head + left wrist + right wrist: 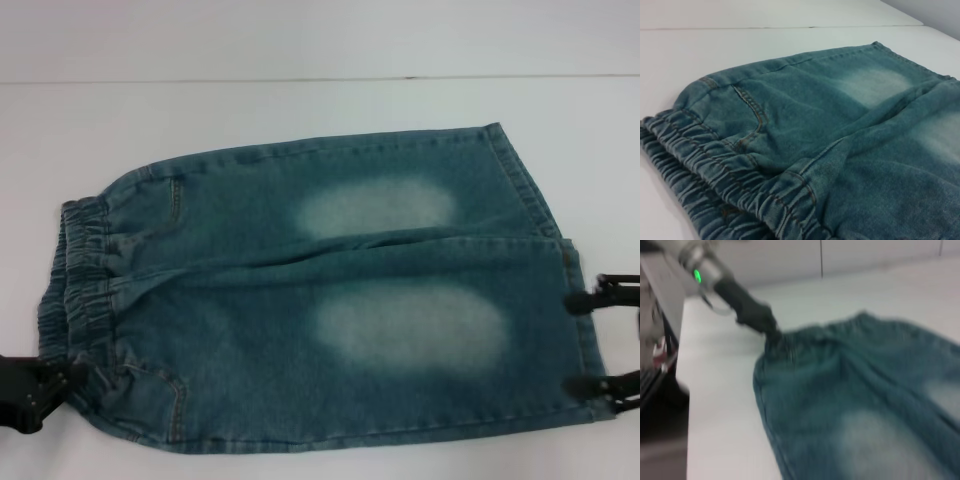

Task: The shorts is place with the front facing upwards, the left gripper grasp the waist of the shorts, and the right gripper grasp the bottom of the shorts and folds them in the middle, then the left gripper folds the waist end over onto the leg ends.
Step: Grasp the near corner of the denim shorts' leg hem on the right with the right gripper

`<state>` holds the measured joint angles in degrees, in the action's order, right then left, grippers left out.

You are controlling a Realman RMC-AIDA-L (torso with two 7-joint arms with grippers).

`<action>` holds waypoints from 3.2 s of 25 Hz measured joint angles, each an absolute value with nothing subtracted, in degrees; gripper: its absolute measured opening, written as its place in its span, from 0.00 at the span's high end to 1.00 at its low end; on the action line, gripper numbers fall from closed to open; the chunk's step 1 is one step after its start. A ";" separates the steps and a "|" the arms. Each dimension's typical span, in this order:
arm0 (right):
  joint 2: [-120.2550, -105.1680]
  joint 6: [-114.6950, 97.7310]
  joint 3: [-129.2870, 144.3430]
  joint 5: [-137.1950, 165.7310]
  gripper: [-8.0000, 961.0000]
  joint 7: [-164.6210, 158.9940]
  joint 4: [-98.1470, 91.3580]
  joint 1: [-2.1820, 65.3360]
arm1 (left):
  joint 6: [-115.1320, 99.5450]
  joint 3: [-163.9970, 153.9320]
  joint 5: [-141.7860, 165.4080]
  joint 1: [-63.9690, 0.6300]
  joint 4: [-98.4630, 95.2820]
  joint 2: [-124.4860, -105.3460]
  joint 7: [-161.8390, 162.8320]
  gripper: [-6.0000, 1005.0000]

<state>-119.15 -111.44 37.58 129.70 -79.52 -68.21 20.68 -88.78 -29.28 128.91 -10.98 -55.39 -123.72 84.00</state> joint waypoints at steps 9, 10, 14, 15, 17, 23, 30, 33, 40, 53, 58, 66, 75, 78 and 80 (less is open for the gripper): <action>-118.59 -113.68 39.81 144.74 0.02 -90.29 -78.36 23.94 | -88.57 -29.26 129.05 -11.16 -55.39 -123.76 83.88 0.94; -118.56 -113.73 40.23 146.57 0.02 -90.85 -78.58 24.40 | -88.56 -29.26 129.09 -11.20 -55.39 -123.76 83.87 0.94; -118.63 -113.79 41.61 152.42 0.03 -93.24 -78.54 25.91 | -88.52 -29.26 129.08 -11.34 -55.38 -123.75 83.85 0.94; -118.74 -113.78 42.44 153.45 0.03 -93.80 -78.52 26.02 | -88.44 -29.26 129.00 -11.36 -55.36 -123.75 83.85 0.94; -118.97 -113.79 44.16 155.04 0.04 -95.00 -78.53 26.00 | -88.15 -29.26 128.76 -11.39 -55.25 -123.77 83.87 0.94; -119.30 -113.59 46.72 157.92 0.05 -97.86 -78.45 26.21 | -87.56 -29.32 128.90 -12.16 -54.13 -123.75 83.88 0.94; -119.66 -112.99 49.44 159.34 0.07 -99.01 -77.05 26.14 | -86.98 -29.66 129.02 -12.40 -53.39 -123.74 83.80 0.94; -119.78 -111.93 49.95 159.29 0.07 -99.10 -75.70 26.32 | -86.98 -29.68 129.03 -12.38 -53.31 -123.73 83.63 0.94; -119.86 -108.60 53.00 159.18 0.09 -100.73 -73.77 26.36 | -87.68 -29.65 129.11 -11.99 -53.60 -123.76 83.59 0.94; -119.97 -107.50 54.91 158.30 0.11 -101.60 -72.20 26.69 | -90.78 -29.39 128.79 -11.40 -55.21 -123.72 83.31 0.94; -119.97 -106.53 55.61 158.32 0.12 -101.83 -71.05 26.70 | -91.14 -28.99 128.67 -11.33 -55.32 -123.71 83.31 0.94; -119.92 -105.40 55.95 157.11 0.14 -101.52 -69.69 27.07 | -91.23 -28.74 128.63 -11.34 -55.37 -123.75 83.31 0.94; -119.81 -104.97 56.15 154.96 0.16 -99.99 -68.75 27.32 | -91.23 -28.74 128.58 -11.34 -55.37 -123.75 83.32 0.94; -119.87 -104.67 56.24 154.54 0.16 -99.77 -68.61 27.35 | -91.23 -28.74 128.58 -11.34 -55.37 -123.75 83.32 0.94; -119.88 -104.36 56.20 154.50 0.17 -99.73 -68.57 27.35 | -91.23 -28.74 128.58 -11.36 -55.29 -123.75 83.32 0.94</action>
<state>-119.88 -104.36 56.20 154.50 -99.73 -68.57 27.35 -91.23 -28.74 128.58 -11.36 -55.29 -123.75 83.32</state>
